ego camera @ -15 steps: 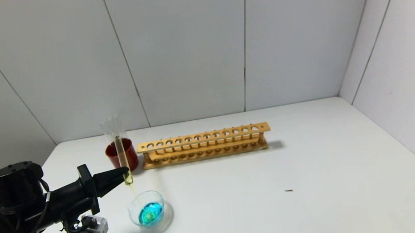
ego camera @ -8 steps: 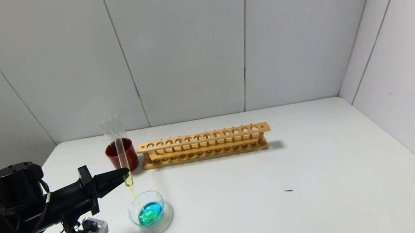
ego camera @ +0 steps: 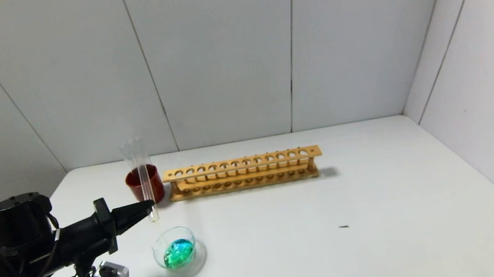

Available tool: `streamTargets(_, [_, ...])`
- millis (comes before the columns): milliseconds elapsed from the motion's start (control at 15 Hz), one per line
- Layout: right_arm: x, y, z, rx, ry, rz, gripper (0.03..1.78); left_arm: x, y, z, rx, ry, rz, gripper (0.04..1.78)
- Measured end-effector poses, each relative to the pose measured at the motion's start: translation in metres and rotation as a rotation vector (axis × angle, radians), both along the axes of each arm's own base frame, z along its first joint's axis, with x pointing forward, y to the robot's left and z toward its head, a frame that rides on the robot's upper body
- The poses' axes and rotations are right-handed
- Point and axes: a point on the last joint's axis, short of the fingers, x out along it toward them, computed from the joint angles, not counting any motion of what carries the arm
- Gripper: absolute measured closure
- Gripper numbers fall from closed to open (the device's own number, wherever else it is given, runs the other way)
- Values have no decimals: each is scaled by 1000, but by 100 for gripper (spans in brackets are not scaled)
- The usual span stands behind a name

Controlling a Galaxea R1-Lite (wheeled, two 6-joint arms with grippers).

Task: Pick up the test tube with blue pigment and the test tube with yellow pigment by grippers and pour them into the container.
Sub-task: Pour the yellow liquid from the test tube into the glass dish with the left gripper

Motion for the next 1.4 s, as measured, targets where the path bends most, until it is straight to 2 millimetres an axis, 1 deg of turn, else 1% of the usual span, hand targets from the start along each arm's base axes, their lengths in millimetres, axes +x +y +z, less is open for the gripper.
streamTargets(267, [0, 0, 0, 0, 0, 0, 6, 2, 0, 0, 38, -53, -12, 152])
streamTargets(600, [0, 0, 0, 0, 0, 0, 6, 5, 0, 6, 62, -187, -11, 152])
streamTargets(1200, [0, 0, 0, 0, 0, -1, 6, 4, 0, 3, 66, -187, 1, 152])
streamTargets(1400, [0, 0, 0, 0, 0, -1, 6, 2, 0, 9, 62, -195, 43, 152])
